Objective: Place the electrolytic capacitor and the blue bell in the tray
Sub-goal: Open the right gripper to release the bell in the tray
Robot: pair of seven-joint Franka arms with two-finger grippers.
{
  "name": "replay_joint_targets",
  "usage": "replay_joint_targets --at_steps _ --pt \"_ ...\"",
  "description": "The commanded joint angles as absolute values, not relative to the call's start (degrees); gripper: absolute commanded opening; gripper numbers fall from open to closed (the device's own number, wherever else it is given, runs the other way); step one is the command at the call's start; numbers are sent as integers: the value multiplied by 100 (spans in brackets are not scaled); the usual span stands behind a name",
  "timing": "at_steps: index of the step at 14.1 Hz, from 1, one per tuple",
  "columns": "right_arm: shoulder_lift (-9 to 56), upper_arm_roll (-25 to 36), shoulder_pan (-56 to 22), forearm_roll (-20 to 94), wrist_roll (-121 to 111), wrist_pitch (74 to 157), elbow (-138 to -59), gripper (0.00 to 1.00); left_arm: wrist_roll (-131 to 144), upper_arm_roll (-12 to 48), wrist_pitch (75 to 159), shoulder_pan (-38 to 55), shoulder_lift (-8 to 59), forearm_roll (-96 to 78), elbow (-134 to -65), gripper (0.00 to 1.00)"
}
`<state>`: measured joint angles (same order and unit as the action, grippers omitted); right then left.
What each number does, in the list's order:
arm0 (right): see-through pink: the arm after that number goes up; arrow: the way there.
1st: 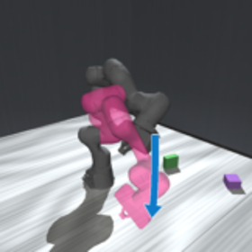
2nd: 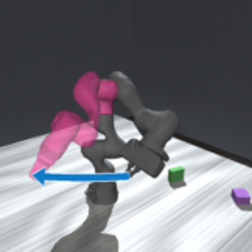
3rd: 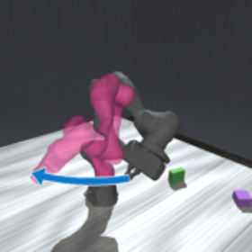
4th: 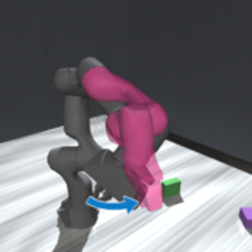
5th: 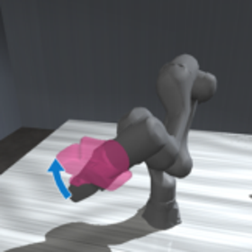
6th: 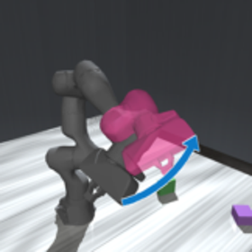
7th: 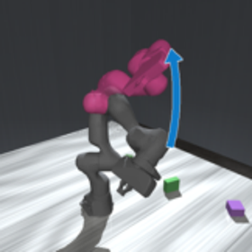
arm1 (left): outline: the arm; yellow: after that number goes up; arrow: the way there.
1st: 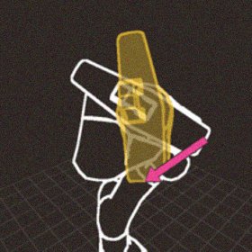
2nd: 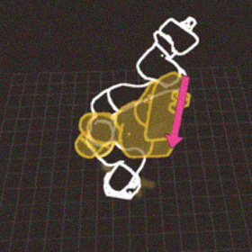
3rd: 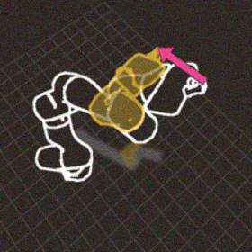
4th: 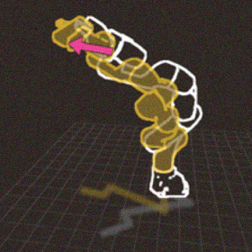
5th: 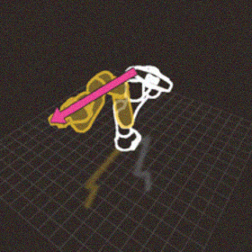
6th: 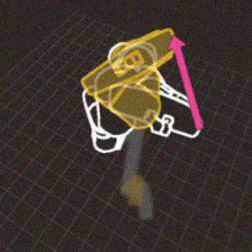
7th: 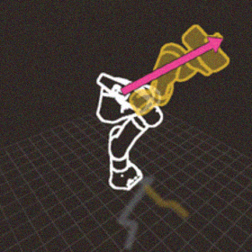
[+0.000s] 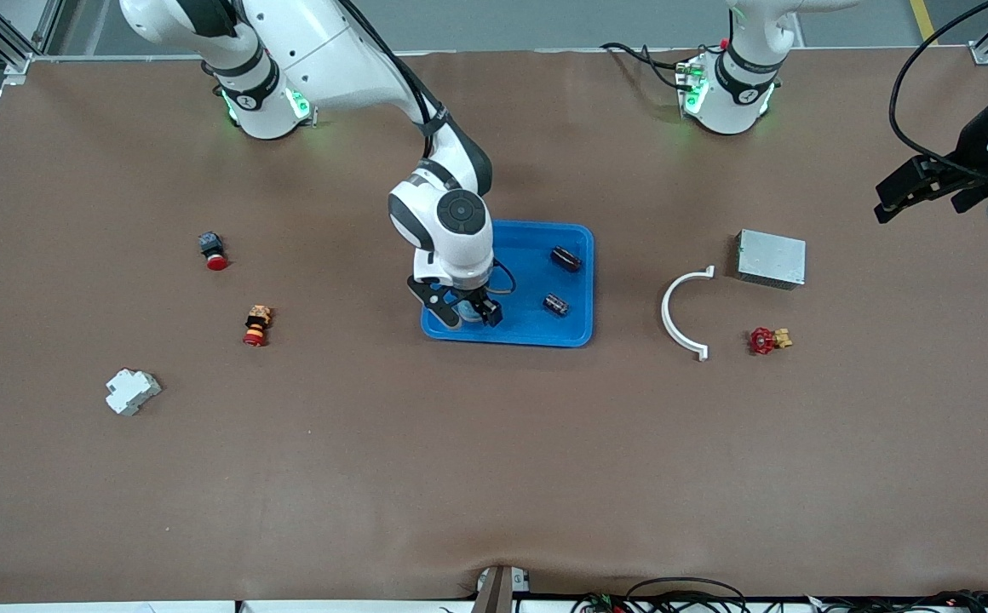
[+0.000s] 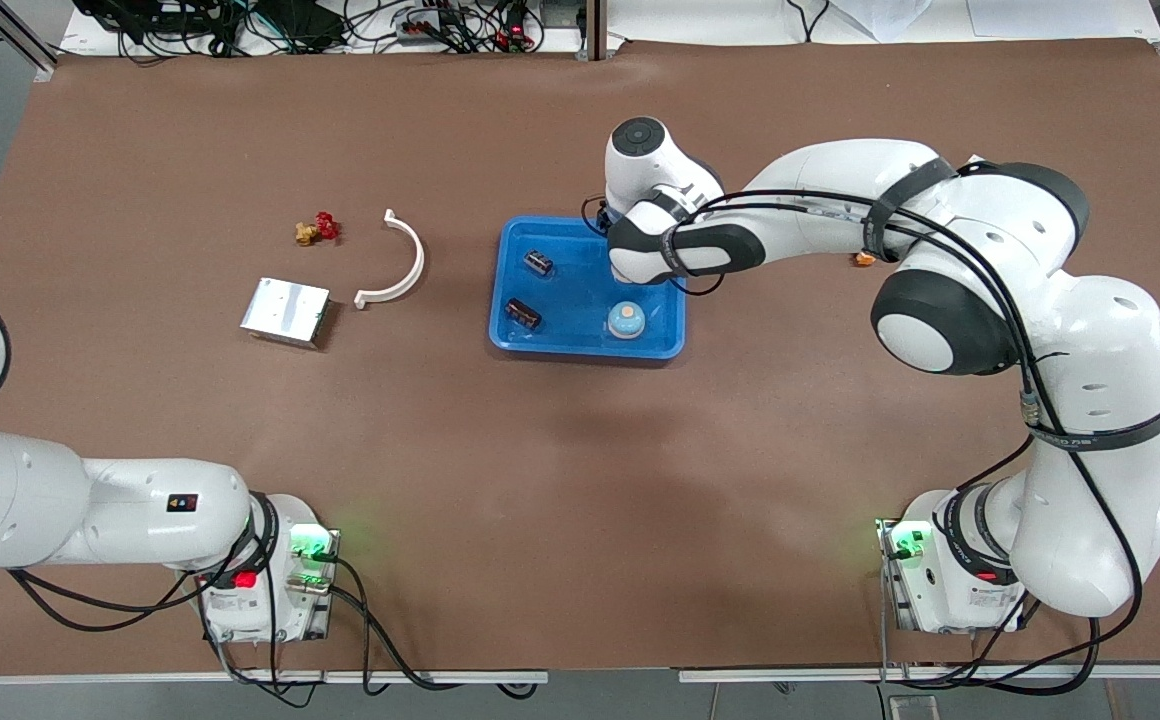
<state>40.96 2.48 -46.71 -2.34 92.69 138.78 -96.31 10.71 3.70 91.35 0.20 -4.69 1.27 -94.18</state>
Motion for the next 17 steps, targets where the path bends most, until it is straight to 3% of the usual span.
replay_joint_targets --at_steps 1,4,12,17 --pt "4114 316 -4764 -316 9308 13764 -9475 100 976 325 9009 70 -554 62 -9466 100" --pt "3973 308 -4746 -299 9089 13493 -9457 100 984 334 8983 79 -519 70 -9422 100" --pt "2762 325 -4054 -290 6632 11225 -9457 100 1072 466 8684 18 -554 53 -9413 100" --pt "1883 334 -3043 -308 5127 11074 -10071 100 993 448 8500 9 -571 88 -9369 100"
